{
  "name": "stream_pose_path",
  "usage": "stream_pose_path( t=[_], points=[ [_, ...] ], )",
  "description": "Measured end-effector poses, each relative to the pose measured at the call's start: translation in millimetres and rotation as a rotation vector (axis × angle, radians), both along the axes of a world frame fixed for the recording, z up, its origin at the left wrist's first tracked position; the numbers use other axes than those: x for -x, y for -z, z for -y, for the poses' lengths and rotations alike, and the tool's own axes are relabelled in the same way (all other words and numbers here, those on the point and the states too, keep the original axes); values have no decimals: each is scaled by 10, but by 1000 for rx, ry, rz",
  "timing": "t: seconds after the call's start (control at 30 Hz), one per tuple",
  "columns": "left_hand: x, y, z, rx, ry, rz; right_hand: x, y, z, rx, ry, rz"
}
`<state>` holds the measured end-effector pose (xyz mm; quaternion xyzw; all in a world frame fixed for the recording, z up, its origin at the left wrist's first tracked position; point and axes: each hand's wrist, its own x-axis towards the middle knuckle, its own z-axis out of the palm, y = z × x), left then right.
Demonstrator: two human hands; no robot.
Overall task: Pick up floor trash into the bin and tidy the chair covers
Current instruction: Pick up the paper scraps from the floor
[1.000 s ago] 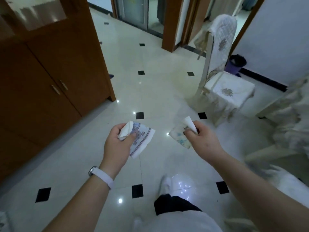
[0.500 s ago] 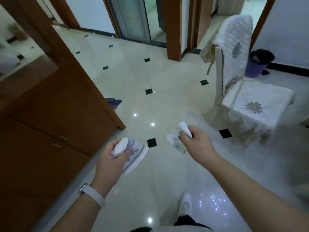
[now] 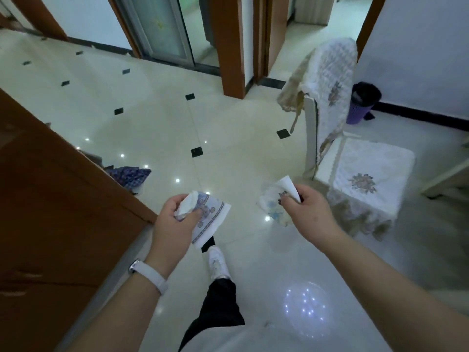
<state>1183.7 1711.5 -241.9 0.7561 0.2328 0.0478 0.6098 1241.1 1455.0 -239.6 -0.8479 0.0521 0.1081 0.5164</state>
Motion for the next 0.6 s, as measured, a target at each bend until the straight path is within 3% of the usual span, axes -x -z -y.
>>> stream_pose_path(
  t=[0.33,0.6],
  points=[
    [-2211,78,-616,51,147,49,-1720,-313,-655,176,121,90],
    [-3523,-53,-999,46,219,71,-2659,-397,-1047,173,179,118]
  ],
)
